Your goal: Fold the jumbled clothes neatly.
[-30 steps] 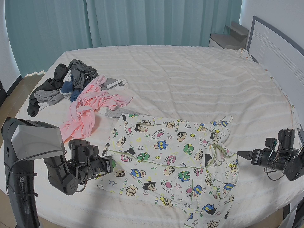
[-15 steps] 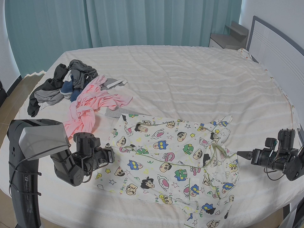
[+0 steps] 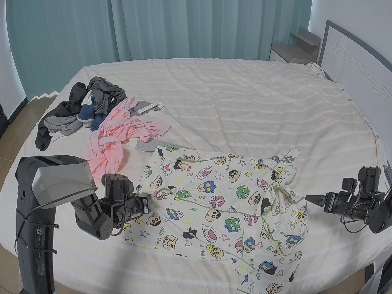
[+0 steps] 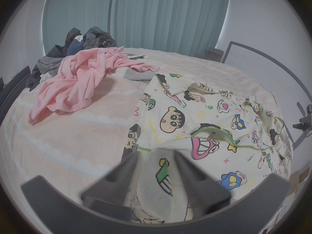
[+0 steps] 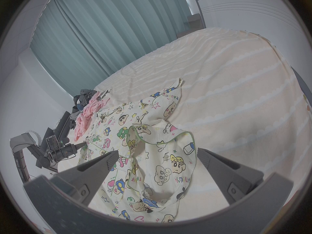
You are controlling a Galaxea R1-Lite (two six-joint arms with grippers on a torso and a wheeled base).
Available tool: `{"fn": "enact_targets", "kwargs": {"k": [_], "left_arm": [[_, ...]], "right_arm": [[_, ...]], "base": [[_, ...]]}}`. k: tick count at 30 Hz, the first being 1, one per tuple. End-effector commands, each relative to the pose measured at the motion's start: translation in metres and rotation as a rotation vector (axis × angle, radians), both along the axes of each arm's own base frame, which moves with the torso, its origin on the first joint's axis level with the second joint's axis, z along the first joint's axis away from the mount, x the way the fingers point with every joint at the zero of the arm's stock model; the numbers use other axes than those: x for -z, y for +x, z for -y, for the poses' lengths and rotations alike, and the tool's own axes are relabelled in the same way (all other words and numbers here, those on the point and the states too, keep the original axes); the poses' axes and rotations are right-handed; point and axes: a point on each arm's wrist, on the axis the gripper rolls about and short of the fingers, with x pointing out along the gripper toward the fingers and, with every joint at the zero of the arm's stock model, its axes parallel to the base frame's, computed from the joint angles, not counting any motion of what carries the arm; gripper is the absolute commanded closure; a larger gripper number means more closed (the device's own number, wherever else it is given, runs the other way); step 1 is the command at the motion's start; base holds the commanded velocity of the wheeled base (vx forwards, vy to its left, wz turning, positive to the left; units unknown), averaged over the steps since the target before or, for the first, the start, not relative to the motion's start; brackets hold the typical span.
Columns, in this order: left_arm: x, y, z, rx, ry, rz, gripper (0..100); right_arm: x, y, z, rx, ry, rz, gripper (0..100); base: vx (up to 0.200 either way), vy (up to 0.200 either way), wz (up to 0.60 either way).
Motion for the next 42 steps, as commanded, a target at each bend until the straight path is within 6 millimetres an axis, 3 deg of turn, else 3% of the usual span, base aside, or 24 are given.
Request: {"fn": "enact_targets", "kwargs": {"k": [1, 2, 7, 9, 10, 14, 21, 24, 27, 34, 42], "left_arm": [[-0.009, 0.000, 0.000, 0.000, -0.007, 0.022, 0], [-0.009, 0.000, 0.000, 0.000, -0.007, 0.022, 0], [-0.046, -0.016, -0.013, -0.017, -0.025, 0.060, 0], [-0.046, -0.016, -0.013, -0.017, -0.025, 0.060, 0], [-0.057, -0.034, -0.018, -0.014, -0.015, 0.027, 0], [-0.056, -0.051, -0.023, 0.010, -0.005, -0.040, 0], [-0.054, -0.051, -0.028, 0.030, 0.073, -0.032, 0], [-0.053, -0.053, -0.025, 0.041, 0.076, -0.042, 0], [-0.037, -0.059, -0.017, 0.077, 0.093, -0.104, 0], [-0.003, -0.040, 0.001, 0.103, 0.117, -0.148, 0], [0.006, -0.029, 0.000, 0.052, 0.199, -0.165, 0]], "right_arm": [[0.000, 0.000, 0.000, 0.001, -0.001, 0.000, 0], [0.000, 0.000, 0.000, 0.001, -0.001, 0.000, 0], [-0.002, -0.001, 0.000, 0.003, -0.003, 0.008, 0], [-0.002, -0.001, 0.000, 0.003, -0.003, 0.008, 0], [-0.001, -0.003, 0.000, 0.003, -0.003, 0.003, 0], [0.000, -0.006, 0.000, 0.003, -0.003, 0.014, 0], [0.000, -0.011, 0.000, 0.008, -0.004, 0.058, 0], [0.000, -0.012, 0.001, 0.009, -0.004, 0.058, 0], [0.001, -0.011, 0.001, 0.009, -0.004, 0.056, 0], [0.001, -0.011, 0.000, 0.008, -0.004, 0.056, 0], [0.002, -0.011, 0.000, 0.007, -0.003, 0.052, 0]], "base": [[0.000, 0.000, 0.00], [0.000, 0.000, 0.00], [0.000, 0.000, 0.00], [0.000, 0.000, 0.00], [0.000, 0.000, 0.00], [0.000, 0.000, 0.00], [0.000, 0.000, 0.00], [0.000, 0.000, 0.00], [0.000, 0.000, 0.00], [0.000, 0.000, 0.00], [0.000, 0.000, 0.00]]}}
